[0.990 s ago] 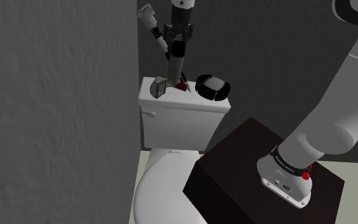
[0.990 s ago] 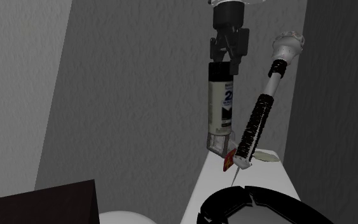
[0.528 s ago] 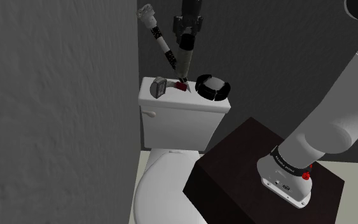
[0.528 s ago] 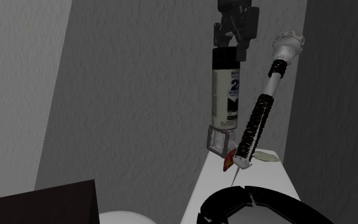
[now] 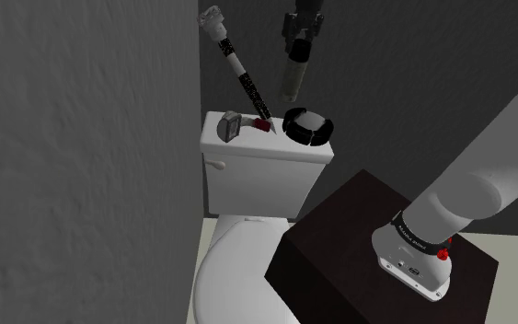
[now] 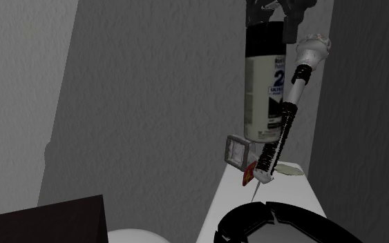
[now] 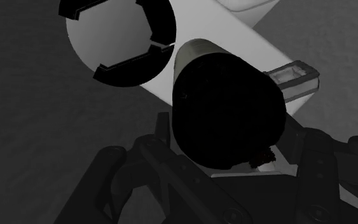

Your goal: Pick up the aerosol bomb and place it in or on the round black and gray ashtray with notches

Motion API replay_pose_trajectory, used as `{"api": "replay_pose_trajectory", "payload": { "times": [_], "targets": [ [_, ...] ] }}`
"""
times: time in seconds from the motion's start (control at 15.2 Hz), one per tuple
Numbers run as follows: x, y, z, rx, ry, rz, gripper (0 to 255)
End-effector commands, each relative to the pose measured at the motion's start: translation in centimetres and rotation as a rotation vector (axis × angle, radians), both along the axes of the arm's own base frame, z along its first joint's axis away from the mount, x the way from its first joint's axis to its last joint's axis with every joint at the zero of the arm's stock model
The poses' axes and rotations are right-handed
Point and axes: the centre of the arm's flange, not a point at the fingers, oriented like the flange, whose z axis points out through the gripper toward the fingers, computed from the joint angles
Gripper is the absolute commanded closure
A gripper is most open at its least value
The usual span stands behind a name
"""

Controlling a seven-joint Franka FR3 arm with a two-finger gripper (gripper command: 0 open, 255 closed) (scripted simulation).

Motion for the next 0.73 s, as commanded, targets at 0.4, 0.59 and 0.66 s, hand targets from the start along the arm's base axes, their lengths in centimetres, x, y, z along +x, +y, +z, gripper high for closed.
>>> {"api": "replay_pose_trajectory", "payload": {
  "times": [0.4, 0.59, 0.66],
  "targets": [
    [-3.4, -9.8, 2.7, 0.001, -0.001, 0.001, 255],
    [-4.5, -13.1, 3.7, 0.001, -0.001, 0.001, 255],
    [-4.5, -13.1, 3.1, 0.001, -0.001, 0.001, 255]
  ]
}}
